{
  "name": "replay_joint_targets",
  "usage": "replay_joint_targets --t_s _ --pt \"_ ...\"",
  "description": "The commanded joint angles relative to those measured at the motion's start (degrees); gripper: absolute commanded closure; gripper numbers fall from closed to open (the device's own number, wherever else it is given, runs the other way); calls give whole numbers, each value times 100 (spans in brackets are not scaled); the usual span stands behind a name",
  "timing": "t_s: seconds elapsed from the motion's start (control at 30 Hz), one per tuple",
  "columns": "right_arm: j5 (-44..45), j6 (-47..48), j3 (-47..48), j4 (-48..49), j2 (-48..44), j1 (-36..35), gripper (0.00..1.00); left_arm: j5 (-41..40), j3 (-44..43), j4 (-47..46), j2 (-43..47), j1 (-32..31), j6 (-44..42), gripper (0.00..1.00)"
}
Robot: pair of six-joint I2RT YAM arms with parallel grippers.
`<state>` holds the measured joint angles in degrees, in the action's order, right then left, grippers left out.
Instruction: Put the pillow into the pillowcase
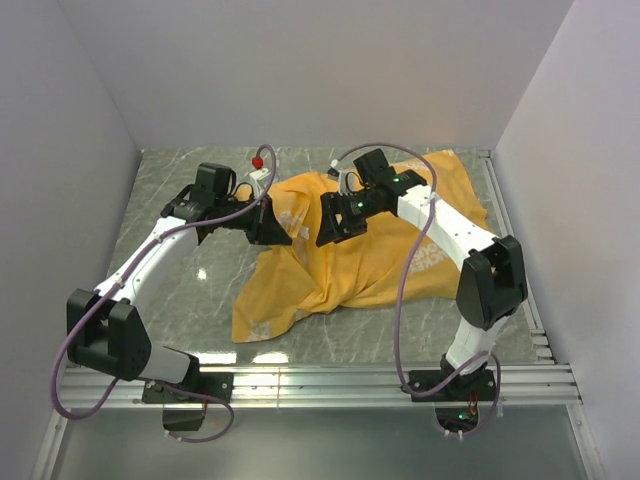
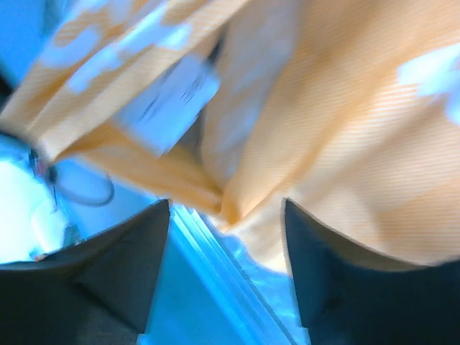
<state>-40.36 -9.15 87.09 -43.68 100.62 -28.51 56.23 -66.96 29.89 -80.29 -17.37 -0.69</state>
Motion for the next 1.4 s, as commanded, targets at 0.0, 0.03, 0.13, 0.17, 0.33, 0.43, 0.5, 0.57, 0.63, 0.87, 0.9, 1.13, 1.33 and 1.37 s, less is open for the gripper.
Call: replay_joint_targets --t_s 0.0,0.03,0.13,0.17,0.33,0.43,0.5,0.57,0.63,0.87,0.9,1.13,1.33,1.37 --pt "951 -193 167 62 483 -189 25 82 -203 52 75 -39 -256 100" --pt "1003 -288 368 35 589 -233 24 20 -204 78 66 -39 -256 100" --pt "1161 -456 589 61 924 -400 23 -50 -125 9 92 -48 -221 100" --pt "1205 -456 651 53 1003 -453 24 -111 -90 -1 101 -48 -212 100" --pt "1372 -570 1055 26 1399 -541 33 -235 95 -167 163 -65 -98 100" --pt "1531 -649 1082 96 1408 -603 34 -288 165 -282 224 -74 7 100" --pt "1609 -711 1082 158 1477 -647 34 -323 227 -361 259 -74 25 100" --pt "1750 -694 1108 123 1601 -717 42 -358 280 -396 286 -74 25 100" --pt "1882 -694 1152 79 1820 -691 59 -428 315 -414 321 -74 34 100" --pt "979 -316 1205 -517 1322 -314 100 -481 420 -501 286 -65 25 100" --pt "812 -220 1188 -553 1163 -217 100 -472 412 -528 269 -74 34 100" --pt "-876 378 -15 -299 -164 319 100 -498 166 -151 84 -65 -352 100" --pt "-1738 116 -359 157 -604 461 100 63 60 -676 -109 -249 32 100" --pt "-1799 63 -351 306 -666 487 100 81 43 -886 -153 -337 277 100"
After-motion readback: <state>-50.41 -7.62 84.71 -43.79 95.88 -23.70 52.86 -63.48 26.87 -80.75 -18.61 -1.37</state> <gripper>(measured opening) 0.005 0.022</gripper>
